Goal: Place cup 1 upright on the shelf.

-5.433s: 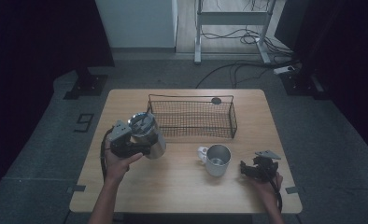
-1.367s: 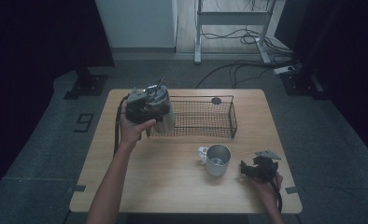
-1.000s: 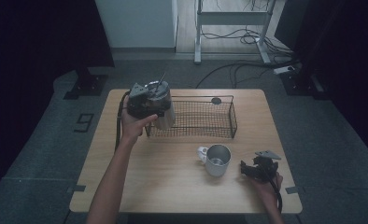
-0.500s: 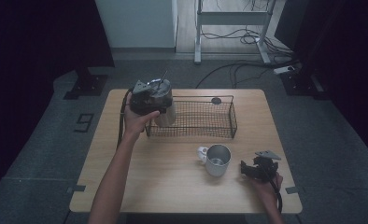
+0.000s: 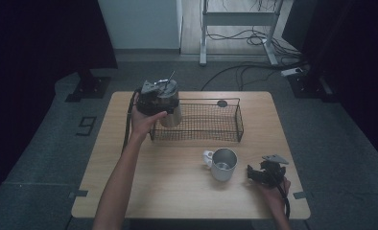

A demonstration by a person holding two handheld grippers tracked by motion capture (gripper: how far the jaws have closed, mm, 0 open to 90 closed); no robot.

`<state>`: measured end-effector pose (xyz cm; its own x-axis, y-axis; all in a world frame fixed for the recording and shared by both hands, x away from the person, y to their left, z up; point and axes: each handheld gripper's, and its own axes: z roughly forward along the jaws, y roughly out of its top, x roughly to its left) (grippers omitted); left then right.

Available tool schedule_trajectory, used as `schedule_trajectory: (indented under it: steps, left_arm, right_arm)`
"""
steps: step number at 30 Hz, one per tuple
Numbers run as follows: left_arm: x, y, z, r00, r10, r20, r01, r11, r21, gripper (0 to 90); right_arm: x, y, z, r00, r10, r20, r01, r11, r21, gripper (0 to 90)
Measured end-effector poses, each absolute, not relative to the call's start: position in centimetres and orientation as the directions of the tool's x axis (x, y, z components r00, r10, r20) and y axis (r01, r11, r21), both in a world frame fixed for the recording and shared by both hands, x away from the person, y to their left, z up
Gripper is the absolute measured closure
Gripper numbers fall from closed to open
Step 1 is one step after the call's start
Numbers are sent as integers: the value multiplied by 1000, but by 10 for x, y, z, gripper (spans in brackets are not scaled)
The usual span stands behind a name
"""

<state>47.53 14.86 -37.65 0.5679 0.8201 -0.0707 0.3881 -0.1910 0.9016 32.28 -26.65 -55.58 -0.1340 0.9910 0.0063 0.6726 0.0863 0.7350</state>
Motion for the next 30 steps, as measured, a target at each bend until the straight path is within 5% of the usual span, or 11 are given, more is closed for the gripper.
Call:
schedule_trajectory:
  steps: [30]
  left_arm:
    - [499, 141, -413, 519, 852, -68, 447, -203, 871, 41]
  right_arm:
    - [323, -266, -556, -135, 991, 6, 671, 87, 736, 106]
